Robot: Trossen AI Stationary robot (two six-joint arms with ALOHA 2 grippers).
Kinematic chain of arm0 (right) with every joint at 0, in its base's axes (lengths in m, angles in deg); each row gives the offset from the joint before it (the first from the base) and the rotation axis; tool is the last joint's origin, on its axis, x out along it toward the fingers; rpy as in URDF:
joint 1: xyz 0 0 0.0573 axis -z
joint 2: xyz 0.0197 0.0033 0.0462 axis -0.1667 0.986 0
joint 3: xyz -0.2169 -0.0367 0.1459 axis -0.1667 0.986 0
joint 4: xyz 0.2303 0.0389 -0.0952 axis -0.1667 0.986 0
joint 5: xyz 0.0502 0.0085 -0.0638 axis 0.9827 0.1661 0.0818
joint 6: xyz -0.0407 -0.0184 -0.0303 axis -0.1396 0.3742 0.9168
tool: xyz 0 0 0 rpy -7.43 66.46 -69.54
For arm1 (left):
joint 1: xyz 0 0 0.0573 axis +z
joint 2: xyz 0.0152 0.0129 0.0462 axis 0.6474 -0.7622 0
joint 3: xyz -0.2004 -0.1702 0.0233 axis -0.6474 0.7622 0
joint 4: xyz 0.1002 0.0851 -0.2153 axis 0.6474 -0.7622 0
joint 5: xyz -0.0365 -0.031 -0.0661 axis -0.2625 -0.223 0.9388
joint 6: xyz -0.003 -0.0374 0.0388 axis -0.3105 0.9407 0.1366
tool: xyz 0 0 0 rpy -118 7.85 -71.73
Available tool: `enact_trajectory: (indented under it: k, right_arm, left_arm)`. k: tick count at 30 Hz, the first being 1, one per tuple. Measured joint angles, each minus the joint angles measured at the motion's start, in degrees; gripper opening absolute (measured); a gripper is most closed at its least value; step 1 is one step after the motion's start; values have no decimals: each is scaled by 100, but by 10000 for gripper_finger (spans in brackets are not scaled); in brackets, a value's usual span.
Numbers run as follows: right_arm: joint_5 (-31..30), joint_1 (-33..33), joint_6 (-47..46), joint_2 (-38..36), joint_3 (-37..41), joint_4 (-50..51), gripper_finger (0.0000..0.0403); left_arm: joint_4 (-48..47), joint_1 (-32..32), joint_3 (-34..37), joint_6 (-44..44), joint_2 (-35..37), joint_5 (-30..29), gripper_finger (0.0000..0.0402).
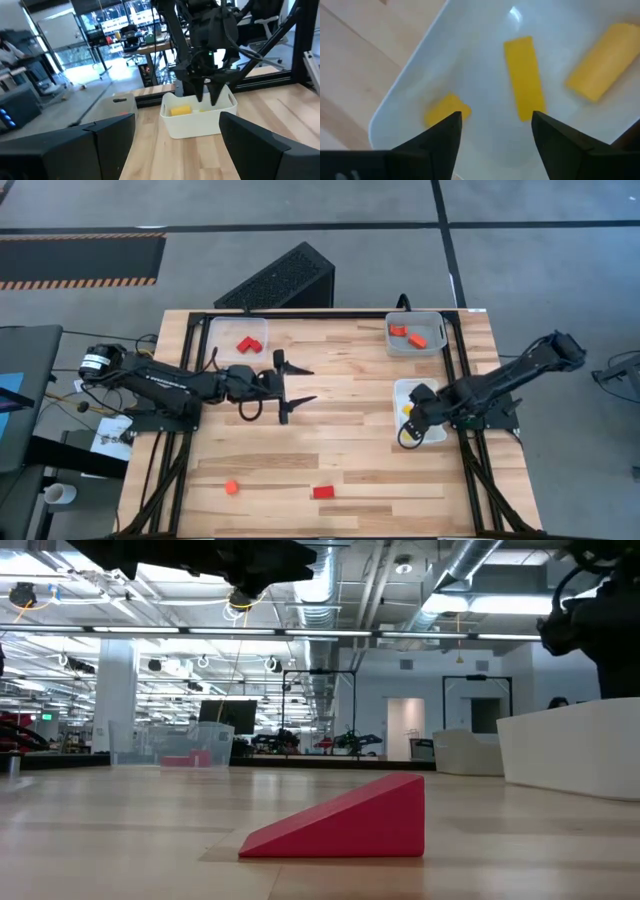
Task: Sort & place blocks by color
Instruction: Put the orange block into the gray bin
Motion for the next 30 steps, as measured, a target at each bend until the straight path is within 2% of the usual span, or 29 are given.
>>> enact_trajectory:
  k: [5, 8, 11, 16, 20, 23, 27, 30]
  right_arm:
    - [-256, 91, 282, -123, -146, -8, 264]
    - [-721, -66, 414, -190, -295, -179, 264]
    - [-1232, -314, 649, -192, -401, -632, 264]
    - [-1937, -735, 1525, -27, -401, -2278, 265]
    - [-1982, -931, 2465, 388, -393, -3875, 265]
    - [-1966, -1010, 3039, 764, -393, -4895, 265]
    - [-1949, -1009, 3585, 1315, -393, -5715, 265]
    - [-1948, -935, 3796, 1627, -391, -5837, 265]
  left_arm:
    - [-654, -100, -3, 446, 19, 15, 279]
    - [-1618, -281, -131, 757, 42, -20, 279]
    - [-2643, -565, -288, 982, 2, -328, 271]
    - [-3280, -1097, -354, 1334, 1, -207, 249]
    - [-3728, -1459, -358, 1640, 13, -178, 238]
    - [-4417, -1646, -358, 2103, 59, -130, 236]
    - [-5321, -1835, -362, 2934, 137, 84, 236]
    - [-5917, -2057, -363, 3414, 149, 308, 235]
